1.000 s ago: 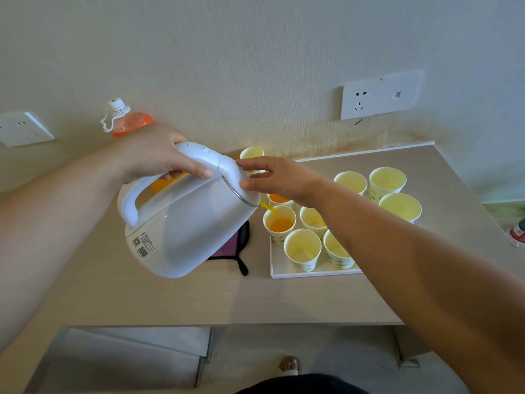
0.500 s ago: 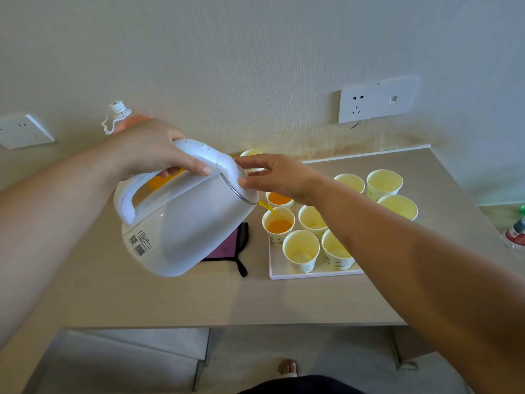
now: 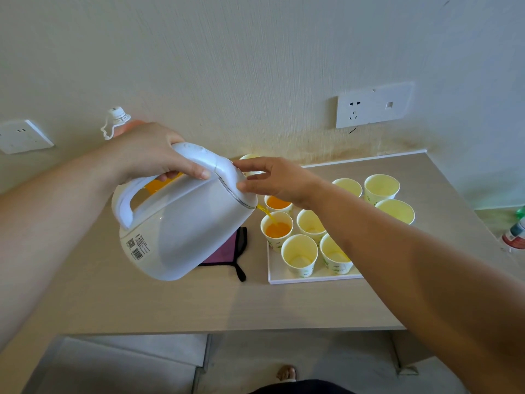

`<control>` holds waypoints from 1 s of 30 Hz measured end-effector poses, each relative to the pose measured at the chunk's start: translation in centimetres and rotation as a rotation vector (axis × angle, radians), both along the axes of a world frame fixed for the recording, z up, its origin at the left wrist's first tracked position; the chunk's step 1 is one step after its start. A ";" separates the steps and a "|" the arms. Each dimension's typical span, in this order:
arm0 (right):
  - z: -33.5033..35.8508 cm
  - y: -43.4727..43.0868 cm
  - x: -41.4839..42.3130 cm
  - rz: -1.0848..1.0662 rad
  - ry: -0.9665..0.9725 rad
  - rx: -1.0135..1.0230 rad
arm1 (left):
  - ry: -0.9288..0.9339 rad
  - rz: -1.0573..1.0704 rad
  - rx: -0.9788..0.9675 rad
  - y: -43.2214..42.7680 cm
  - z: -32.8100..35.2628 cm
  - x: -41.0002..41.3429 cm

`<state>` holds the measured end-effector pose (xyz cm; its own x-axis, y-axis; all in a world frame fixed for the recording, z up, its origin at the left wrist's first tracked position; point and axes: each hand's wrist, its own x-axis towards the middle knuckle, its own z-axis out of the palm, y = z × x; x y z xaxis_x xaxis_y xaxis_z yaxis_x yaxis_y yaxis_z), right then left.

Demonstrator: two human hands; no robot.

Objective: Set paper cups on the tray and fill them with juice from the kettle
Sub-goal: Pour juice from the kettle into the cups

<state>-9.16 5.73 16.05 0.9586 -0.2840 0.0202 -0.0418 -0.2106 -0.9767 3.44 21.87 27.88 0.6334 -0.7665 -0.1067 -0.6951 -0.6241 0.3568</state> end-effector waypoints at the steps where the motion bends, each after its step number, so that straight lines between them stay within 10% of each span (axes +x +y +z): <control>1: 0.0 0.0 0.0 -0.001 -0.002 0.000 | -0.001 -0.001 0.002 0.0 0.0 0.0; 30: 1.0 -0.4 -0.2 -0.011 -0.023 -0.003 | 0.009 0.029 -0.012 -0.6 1.2 -0.5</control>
